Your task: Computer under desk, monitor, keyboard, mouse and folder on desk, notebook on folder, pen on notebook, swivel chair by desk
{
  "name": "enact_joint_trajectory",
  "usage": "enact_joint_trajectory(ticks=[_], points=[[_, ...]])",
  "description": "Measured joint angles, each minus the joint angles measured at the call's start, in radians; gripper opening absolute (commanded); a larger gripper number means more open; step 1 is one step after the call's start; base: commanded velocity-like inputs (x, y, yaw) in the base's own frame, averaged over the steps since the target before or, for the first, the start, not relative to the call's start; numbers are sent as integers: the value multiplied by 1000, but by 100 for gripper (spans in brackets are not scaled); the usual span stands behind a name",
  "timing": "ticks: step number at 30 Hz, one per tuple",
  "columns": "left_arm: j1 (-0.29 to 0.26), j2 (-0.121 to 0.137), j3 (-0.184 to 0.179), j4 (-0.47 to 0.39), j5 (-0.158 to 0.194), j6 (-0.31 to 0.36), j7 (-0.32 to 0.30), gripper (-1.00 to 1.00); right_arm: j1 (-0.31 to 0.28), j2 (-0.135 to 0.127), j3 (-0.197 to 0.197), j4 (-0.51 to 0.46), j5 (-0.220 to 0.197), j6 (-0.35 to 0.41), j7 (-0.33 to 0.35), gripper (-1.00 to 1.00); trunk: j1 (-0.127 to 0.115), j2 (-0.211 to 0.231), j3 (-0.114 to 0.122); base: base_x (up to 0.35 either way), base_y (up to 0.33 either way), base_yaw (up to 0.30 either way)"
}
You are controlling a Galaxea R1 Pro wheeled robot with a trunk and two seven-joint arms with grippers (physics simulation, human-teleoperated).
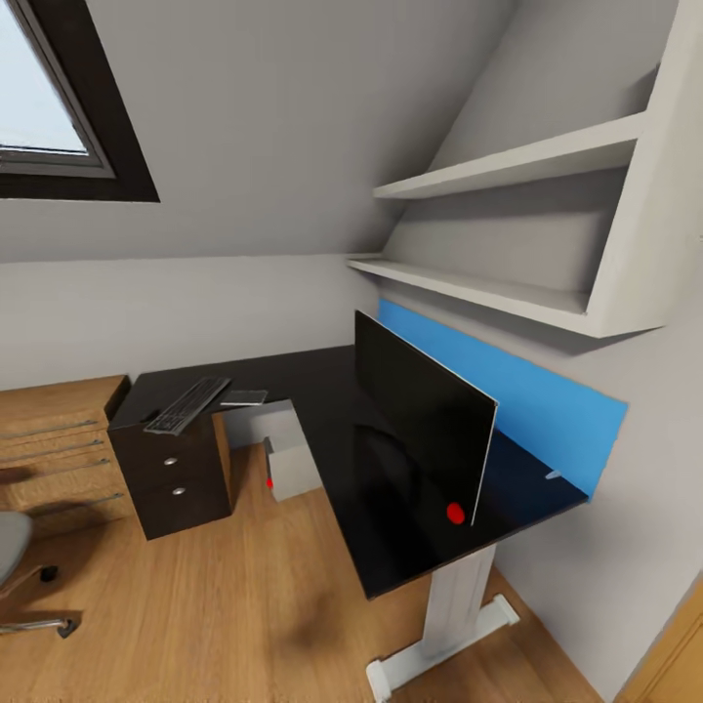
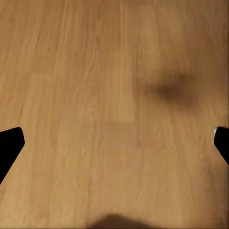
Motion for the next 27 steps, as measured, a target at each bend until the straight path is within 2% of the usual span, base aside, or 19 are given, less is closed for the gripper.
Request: enact_joint_trajectory(ticks=[7, 27], points=[[22, 1, 0, 0, 0, -18, -17, 100, 0, 0, 0, 0, 0, -1, 1, 100, 0, 0, -1, -248, -155, 40], [25, 1, 0, 0, 0, -12, -17, 100, 0, 0, -1, 0, 0, -1, -2, 100, 0, 0, -1, -273, -158, 172]])
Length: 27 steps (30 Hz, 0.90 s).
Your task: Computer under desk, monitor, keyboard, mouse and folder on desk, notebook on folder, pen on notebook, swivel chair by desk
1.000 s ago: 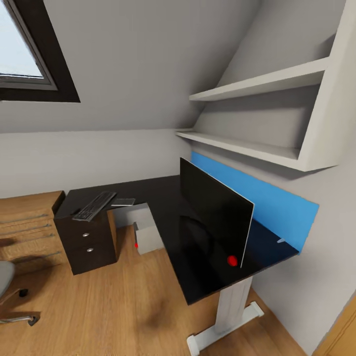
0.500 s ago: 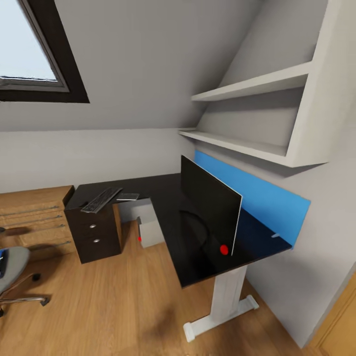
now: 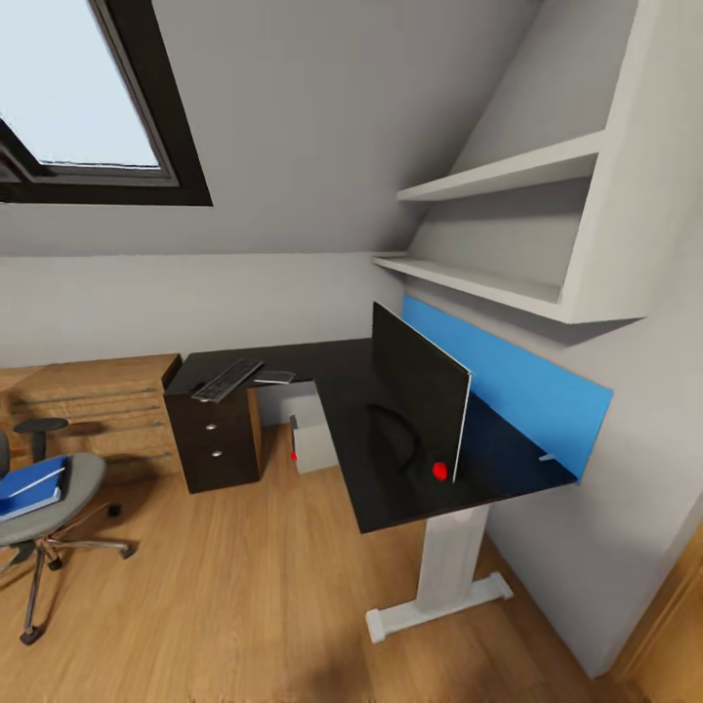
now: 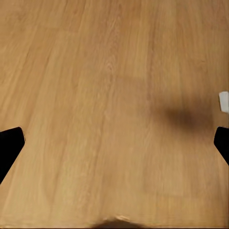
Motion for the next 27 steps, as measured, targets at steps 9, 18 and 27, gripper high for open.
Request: enact_joint_trajectory(ticks=[9, 18, 27], points=[[0, -1, -1, 0, 0, 2, 0, 100, 0, 0, 1, 0, 0, 1, 1, 100, 0, 0, 0, -274, -181, 131], [0, 0, -1, 0, 0, 7, 1, 100, 0, 0, 2, 0, 0, 1, 2, 100, 0, 0, 0, -239, -167, 43], [0, -1, -1, 0, 0, 7, 2, 100, 0, 0, 2, 0, 0, 1, 2, 100, 0, 0, 0, -133, -99, 3]])
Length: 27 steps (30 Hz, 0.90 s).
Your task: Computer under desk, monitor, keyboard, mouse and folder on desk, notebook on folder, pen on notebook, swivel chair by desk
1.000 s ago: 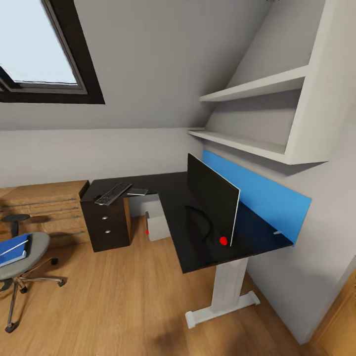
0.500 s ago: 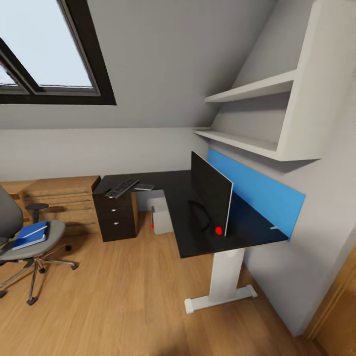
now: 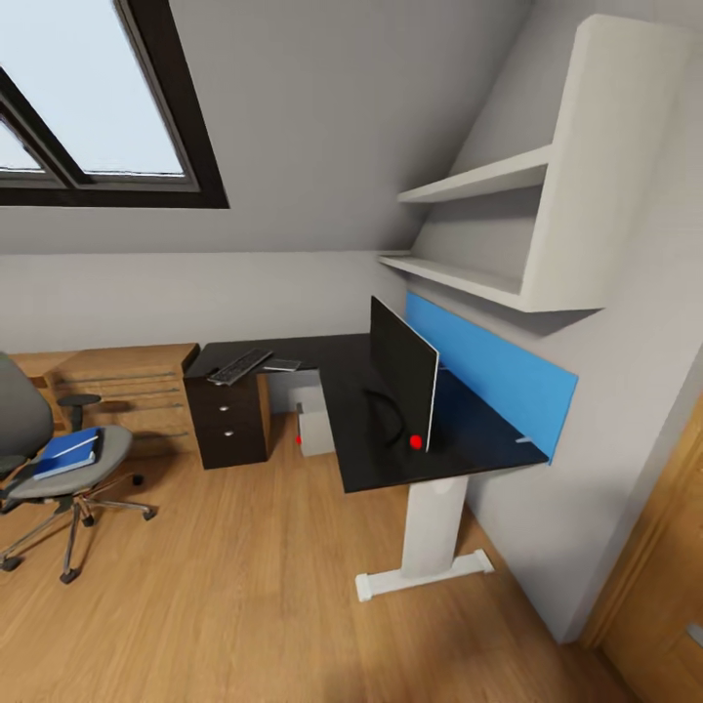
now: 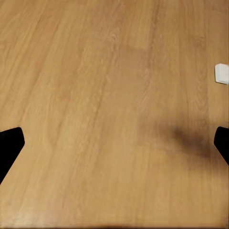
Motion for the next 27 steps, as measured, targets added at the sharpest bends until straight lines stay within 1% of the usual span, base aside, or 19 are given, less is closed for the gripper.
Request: enact_joint_trajectory(ticks=[4, 11, 22, 27], points=[[0, 0, 0, 0, 0, 0, -1, 100, 0, 0, 0, 0, 0, -1, 0, 100, 0, 0, 0, -30, -124, 0], [0, -1, 0, 0, 0, 0, -1, 100, 0, 1, 1, 0, 0, -1, 0, 100, 0, 0, 0, -8, -207, 40], [0, 0, 0, 0, 0, 1, -2, 100, 0, 2, 1, 0, 1, -1, 0, 100, 0, 0, -4, -1, -237, 233], [0, 0, 0, 0, 0, 2, -1, 100, 0, 2, 1, 0, 1, -1, 0, 100, 0, 0, -6, 0, -183, 260]])
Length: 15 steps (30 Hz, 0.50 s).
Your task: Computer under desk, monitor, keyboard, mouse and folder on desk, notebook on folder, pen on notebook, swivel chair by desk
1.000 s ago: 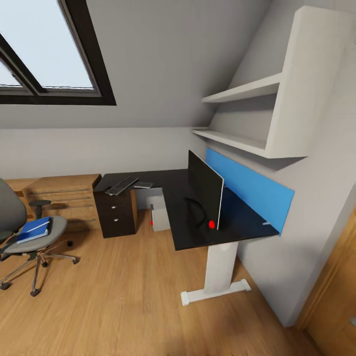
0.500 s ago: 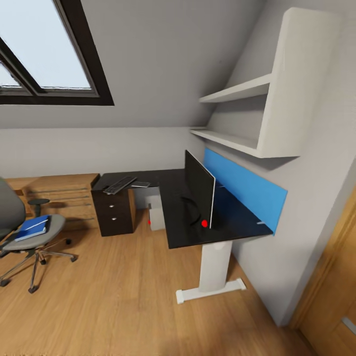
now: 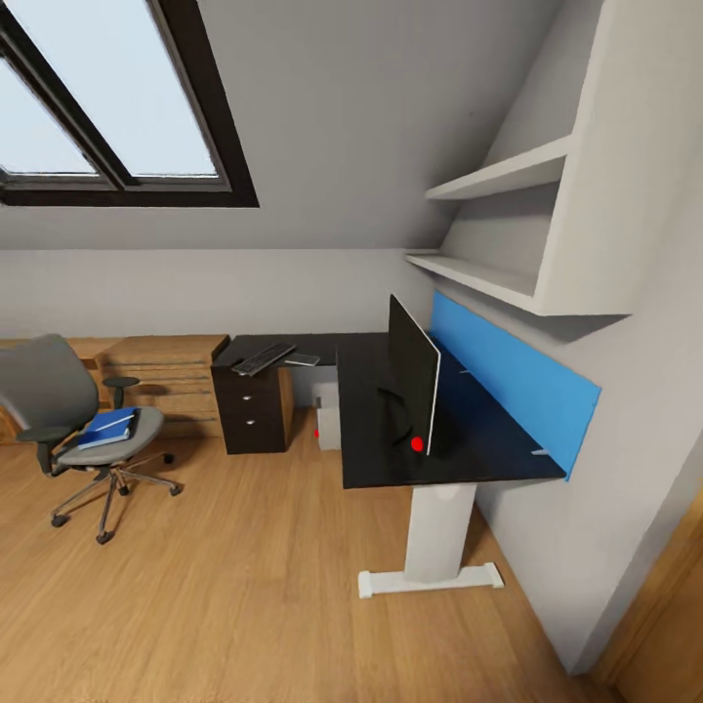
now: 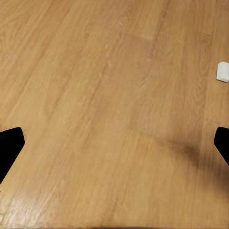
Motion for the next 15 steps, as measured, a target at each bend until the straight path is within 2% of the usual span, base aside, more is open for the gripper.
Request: enact_joint_trajectory(ticks=[6, 15], points=[[0, 0, 0, 0, 0, 0, 0, 100, 0, 0, -1, 0, 0, 0, 0, 100, 0, 0, -2, 0, -68, 192], [0, 0, 0, 0, 0, 0, 1, 100, 0, -1, -1, 0, 0, 0, 0, 100, 0, 0, -2, 0, -6, 22]])
